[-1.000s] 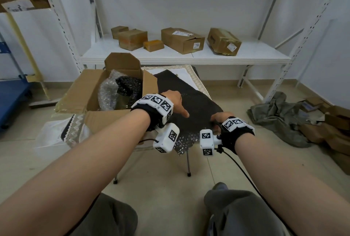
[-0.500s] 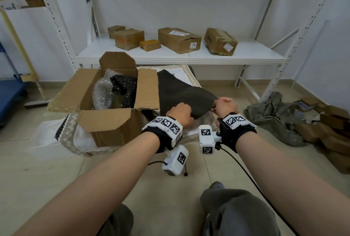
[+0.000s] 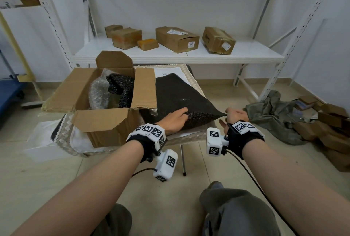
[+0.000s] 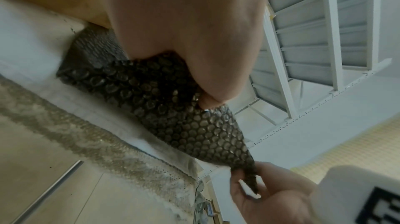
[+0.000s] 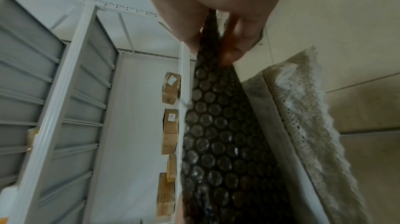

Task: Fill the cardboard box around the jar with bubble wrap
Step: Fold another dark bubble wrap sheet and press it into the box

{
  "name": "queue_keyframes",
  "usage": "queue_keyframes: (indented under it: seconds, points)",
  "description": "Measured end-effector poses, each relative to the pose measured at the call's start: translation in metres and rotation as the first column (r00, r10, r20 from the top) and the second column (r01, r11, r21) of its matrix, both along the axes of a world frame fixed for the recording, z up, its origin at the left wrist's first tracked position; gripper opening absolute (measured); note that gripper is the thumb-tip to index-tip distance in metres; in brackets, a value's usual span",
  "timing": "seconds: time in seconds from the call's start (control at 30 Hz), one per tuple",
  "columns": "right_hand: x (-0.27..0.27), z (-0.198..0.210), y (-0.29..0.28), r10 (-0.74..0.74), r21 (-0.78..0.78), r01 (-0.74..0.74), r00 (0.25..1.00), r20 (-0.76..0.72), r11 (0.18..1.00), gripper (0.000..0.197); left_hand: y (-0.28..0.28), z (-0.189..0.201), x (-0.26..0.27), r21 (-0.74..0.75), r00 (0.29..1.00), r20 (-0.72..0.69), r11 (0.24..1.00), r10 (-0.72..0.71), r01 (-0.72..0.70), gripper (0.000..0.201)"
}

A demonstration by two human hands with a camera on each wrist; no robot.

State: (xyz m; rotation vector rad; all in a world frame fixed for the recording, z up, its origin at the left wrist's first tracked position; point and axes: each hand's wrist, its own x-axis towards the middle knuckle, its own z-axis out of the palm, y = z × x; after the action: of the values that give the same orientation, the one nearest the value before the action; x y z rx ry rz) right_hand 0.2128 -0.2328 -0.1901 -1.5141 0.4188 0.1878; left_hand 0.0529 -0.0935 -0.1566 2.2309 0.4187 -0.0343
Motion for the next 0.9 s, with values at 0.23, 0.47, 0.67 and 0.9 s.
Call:
queue_keyframes:
  seconds: [0.23, 0.47, 0.67, 0.9]
  points:
    - [-0.014, 0.023, -0.003, -0.215, -0.127, 0.245, 0.952, 0.216, 0.961, 0.023, 0.003, -0.008, 0.003, -0.083, 1.0, -0.014, 0.997, 0.003, -0.004, 0.023]
    - [-0.011, 0.03, -0.006, -0.132, 0.083, 0.119, 0.978, 0.162, 0.989, 0.031, 0.021, -0.014, -0.002, -0.113, 0.991, -0.058, 0.986, 0.118, -0.124, 0.022]
    - [-0.007, 0.008, -0.008, 0.179, -0.111, -0.16, 0.966, 0.188, 0.981, 0.023, 0.032, -0.039, -0.01, -0.066, 0.973, -0.085, 0.973, 0.214, -0.219, 0.021]
    - [-0.007, -0.012, -0.002, 0.307, -0.334, -0.252, 0.944, 0.122, 0.908, 0.034, 0.044, -0.058, -0.018, 0.154, 0.907, -0.035, 0.899, 0.419, -0.41, 0.023]
